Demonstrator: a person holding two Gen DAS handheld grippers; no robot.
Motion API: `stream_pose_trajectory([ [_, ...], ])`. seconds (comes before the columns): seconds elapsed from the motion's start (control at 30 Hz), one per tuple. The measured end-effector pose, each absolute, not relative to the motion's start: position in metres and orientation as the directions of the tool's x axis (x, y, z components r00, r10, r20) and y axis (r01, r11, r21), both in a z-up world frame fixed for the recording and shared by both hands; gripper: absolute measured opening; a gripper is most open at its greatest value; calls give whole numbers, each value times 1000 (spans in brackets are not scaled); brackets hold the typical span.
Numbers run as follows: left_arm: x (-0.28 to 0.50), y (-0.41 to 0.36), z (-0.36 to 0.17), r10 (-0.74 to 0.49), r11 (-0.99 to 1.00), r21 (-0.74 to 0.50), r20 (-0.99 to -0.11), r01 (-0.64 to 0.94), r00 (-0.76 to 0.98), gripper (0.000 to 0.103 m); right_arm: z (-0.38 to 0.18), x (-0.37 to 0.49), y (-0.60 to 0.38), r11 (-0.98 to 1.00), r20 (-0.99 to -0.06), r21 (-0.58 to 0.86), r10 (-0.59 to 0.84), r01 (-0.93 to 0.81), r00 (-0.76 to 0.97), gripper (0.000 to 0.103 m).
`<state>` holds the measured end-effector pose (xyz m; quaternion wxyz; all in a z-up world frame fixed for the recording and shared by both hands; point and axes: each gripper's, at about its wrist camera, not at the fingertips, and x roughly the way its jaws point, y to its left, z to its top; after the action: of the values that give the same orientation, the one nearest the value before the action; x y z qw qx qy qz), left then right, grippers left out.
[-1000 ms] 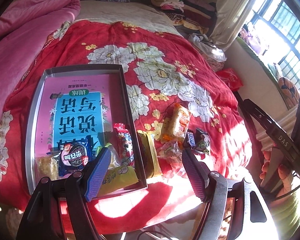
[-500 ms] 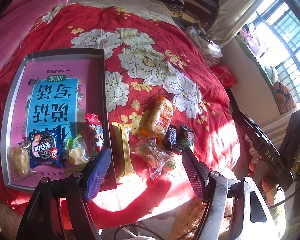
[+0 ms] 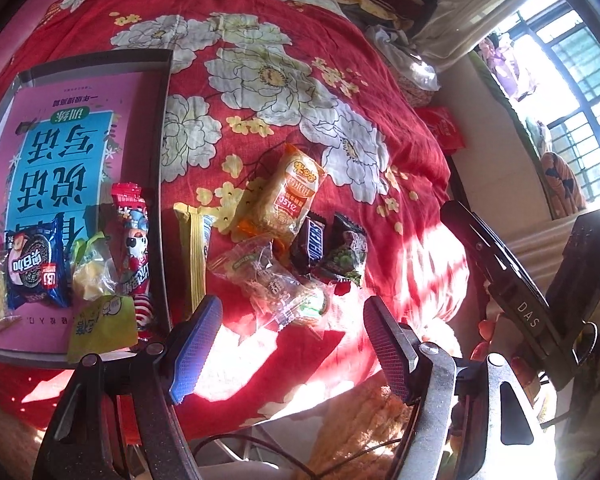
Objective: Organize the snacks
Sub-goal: 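Move both tools back over the snacks lying beside the tray, then grasp the clear green-label bag with the left tool while the right tool grasps the dark peanut bag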
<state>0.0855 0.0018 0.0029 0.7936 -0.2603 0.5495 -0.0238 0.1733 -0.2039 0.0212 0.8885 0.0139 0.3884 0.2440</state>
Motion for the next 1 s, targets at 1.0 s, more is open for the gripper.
stream_pose_trajectory([
  [1.0, 117, -8, -56, -338, 847, -425, -894, -320, 294, 61, -18, 180, -211, 891, -771, 218, 408, -399, 490, 89],
])
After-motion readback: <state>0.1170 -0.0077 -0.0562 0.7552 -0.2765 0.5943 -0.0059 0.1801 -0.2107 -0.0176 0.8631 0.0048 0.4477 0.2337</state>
